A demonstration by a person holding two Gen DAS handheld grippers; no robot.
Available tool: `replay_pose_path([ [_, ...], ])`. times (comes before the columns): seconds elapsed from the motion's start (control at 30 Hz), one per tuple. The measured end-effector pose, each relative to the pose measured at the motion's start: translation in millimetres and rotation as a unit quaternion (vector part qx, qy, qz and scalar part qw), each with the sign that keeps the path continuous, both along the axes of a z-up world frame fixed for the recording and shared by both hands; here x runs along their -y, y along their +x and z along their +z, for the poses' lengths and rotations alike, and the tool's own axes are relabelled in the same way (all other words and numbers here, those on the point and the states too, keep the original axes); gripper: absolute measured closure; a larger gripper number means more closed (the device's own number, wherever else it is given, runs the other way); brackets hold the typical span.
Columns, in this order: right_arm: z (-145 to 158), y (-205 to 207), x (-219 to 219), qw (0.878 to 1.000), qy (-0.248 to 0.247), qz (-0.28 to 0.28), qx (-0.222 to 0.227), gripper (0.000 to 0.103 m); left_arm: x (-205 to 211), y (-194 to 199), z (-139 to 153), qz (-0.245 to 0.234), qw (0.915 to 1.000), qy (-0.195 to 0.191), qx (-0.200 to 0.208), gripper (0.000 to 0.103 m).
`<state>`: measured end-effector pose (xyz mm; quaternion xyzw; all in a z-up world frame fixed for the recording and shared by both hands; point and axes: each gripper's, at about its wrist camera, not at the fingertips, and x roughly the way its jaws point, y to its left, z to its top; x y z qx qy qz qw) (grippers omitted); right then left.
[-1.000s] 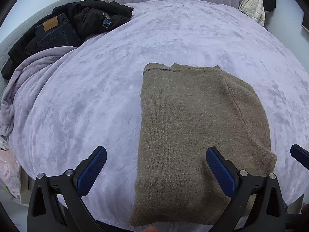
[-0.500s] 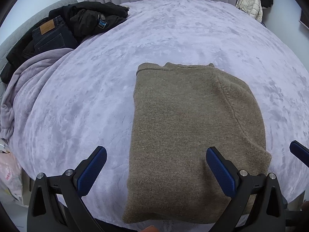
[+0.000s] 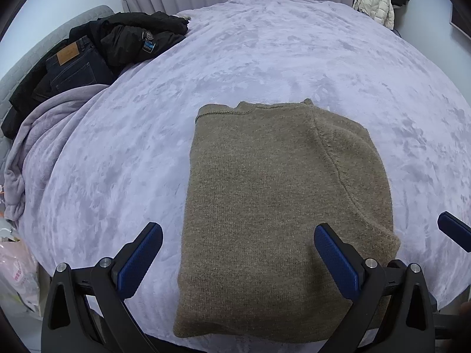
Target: Fold small clothes
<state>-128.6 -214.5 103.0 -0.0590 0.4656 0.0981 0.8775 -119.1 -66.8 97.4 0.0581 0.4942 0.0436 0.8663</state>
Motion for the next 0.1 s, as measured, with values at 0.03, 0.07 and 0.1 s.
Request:
replay_pose_path([
  [0.03, -0.9, -0.1, 2.9, 1.000, 0.002, -0.001, 0.000, 0.024, 2.5, -0.2, 1.0, 0.000, 1.0000, 0.003, 0.004, 0.000],
  [0.07, -1.9, -0.2, 6.7, 1.000, 0.004, -0.003, 0.000, 0.024, 6.3, 0.2, 2.1, -0.004, 1.0000, 0.005, 0.006, 0.000],
  [0.1, -2.7, -0.7, 10.4, 1.000, 0.005, -0.005, 0.000, 0.024, 11.9, 1.7, 3.2, -0.011, 0.9999, 0.005, 0.006, 0.000],
])
